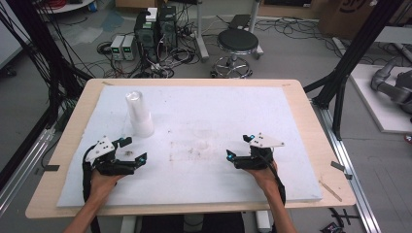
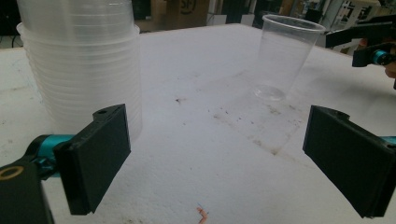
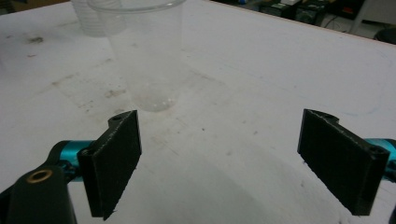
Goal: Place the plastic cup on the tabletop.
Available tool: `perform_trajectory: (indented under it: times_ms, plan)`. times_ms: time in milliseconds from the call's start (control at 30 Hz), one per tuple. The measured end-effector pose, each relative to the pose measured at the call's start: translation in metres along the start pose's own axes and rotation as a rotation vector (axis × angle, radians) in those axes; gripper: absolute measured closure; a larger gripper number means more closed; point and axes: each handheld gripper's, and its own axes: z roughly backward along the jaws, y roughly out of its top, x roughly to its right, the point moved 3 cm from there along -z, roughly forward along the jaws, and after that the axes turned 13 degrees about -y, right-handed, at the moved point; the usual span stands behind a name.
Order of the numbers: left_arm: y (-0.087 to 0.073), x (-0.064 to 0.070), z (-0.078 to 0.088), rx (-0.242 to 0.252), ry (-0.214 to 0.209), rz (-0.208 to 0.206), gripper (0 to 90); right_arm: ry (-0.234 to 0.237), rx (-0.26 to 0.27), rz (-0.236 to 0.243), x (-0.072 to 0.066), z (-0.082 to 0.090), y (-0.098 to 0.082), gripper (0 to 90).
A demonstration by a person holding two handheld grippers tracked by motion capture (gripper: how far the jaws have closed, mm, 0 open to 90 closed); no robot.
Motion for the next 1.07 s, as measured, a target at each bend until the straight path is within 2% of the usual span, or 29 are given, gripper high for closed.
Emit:
perform_trajectory:
  times_ms: [167, 300, 433, 867, 1067]
  plan:
    - [0.000, 0.000, 0.000, -0.006, -0.001, 0.003, 7.4, -0.010, 0.007, -0.025, 0.005, 0.003, -0.004, 13.6]
    - [0.000, 0.000, 0.000, -0.005, -0.001, 0.000, 7.4, -0.008, 0.005, -0.034, 0.007, 0.003, -0.005, 13.6]
    - [0.000, 0.000, 0.001, -0.002, 0.004, 0.001, 7.4, -0.024, 0.002, -0.038, 0.007, 0.004, -0.006, 13.6]
    - [-0.001, 0.000, 0.002, 0.010, 0.002, 0.008, 7.4, -0.058, 0.020, -0.019, 0.010, 0.006, -0.009, 13.6]
    - [-0.001, 0.000, 0.002, 0.009, 0.004, 0.010, 7.4, -0.090, 0.052, -0.058, 0.016, 0.010, -0.009, 13.6]
